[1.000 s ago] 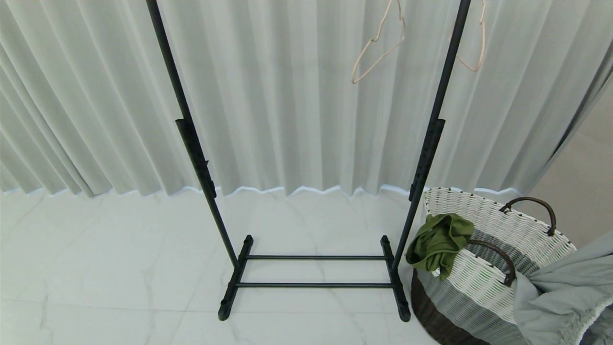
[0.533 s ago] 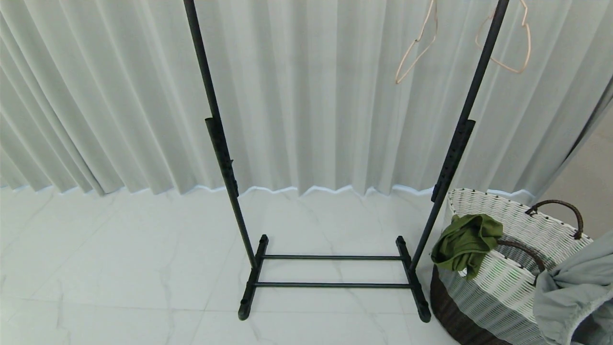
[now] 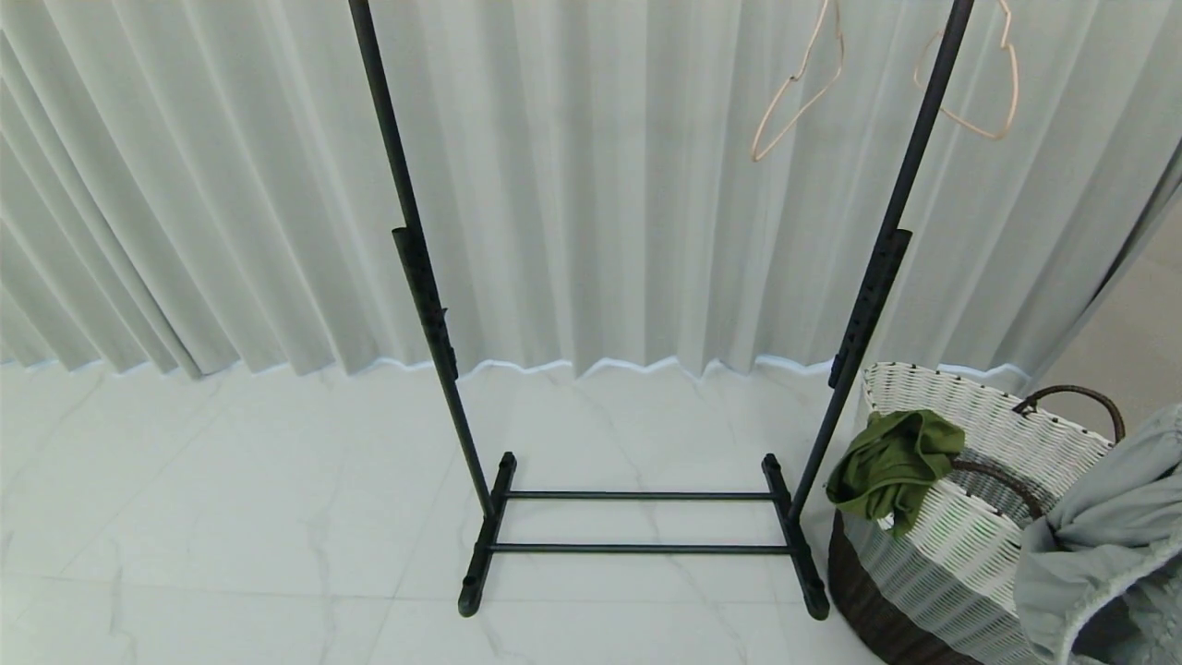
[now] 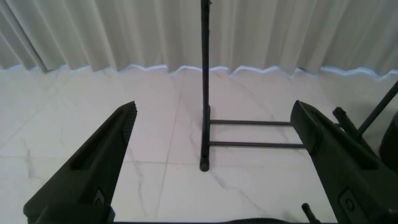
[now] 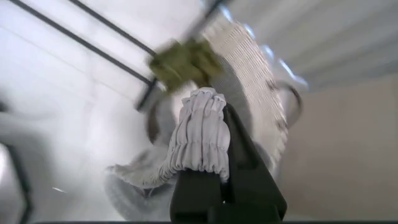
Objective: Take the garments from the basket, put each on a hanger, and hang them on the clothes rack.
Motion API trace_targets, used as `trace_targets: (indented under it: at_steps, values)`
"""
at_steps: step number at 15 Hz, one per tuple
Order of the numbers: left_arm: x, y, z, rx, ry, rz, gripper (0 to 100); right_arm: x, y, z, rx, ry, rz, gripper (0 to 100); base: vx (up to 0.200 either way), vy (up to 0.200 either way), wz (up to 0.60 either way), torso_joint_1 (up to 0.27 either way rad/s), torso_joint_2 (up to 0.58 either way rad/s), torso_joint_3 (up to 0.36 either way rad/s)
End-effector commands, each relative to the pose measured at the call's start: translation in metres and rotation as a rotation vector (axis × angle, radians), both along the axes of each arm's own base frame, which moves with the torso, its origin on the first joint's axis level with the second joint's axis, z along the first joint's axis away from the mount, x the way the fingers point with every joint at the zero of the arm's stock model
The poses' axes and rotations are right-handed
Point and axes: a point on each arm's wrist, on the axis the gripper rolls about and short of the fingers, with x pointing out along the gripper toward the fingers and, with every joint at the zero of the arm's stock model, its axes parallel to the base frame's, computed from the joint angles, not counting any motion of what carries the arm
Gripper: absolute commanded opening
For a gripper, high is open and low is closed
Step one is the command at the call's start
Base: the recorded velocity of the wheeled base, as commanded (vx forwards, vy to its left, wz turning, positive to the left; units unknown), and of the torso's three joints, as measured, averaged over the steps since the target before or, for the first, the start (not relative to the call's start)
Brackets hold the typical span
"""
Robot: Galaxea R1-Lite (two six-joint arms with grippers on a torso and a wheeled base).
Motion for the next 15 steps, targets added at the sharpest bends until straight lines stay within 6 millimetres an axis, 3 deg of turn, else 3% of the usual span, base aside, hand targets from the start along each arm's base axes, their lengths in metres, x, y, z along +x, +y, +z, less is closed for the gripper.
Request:
trace_targets:
  at_steps: [1,6,8,10,13,15]
  values:
    - [0.000,0.000,0.000,0.000,0.001,0.000,100,0.005,0.006,0.006,0.031,0.004,0.059,0,0.000,0.000,0.00,0.000,0.00,0.000]
    - [-0.001,0.000,0.006,0.001,-0.028,-0.015,100,-0.001,0.031,0.026,0.190,-0.010,0.234,0,0.000,0.000,0.00,0.000,0.00,0.000]
    - [-0.007,-0.002,0.055,-0.016,-0.104,-0.156,100,-0.002,0.033,0.035,0.203,-0.038,0.257,0,0.000,0.000,0.00,0.000,0.00,0.000]
    - [0.005,-0.003,0.108,-0.025,-0.089,-0.177,100,-0.002,0.034,0.039,0.220,-0.043,0.300,0,0.000,0.000,0.00,0.000,0.00,0.000]
    - [0.038,-0.005,0.155,-0.025,-0.027,-0.270,100,-0.001,0.038,0.047,0.239,-0.075,0.346,0,0.000,0.000,0.00,0.000,0.00,0.000]
    - [0.064,-0.010,0.166,-0.029,0.048,-0.347,100,0.004,0.045,0.061,0.286,-0.108,0.375,0,0.000,0.000,0.00,0.000,0.00,0.000]
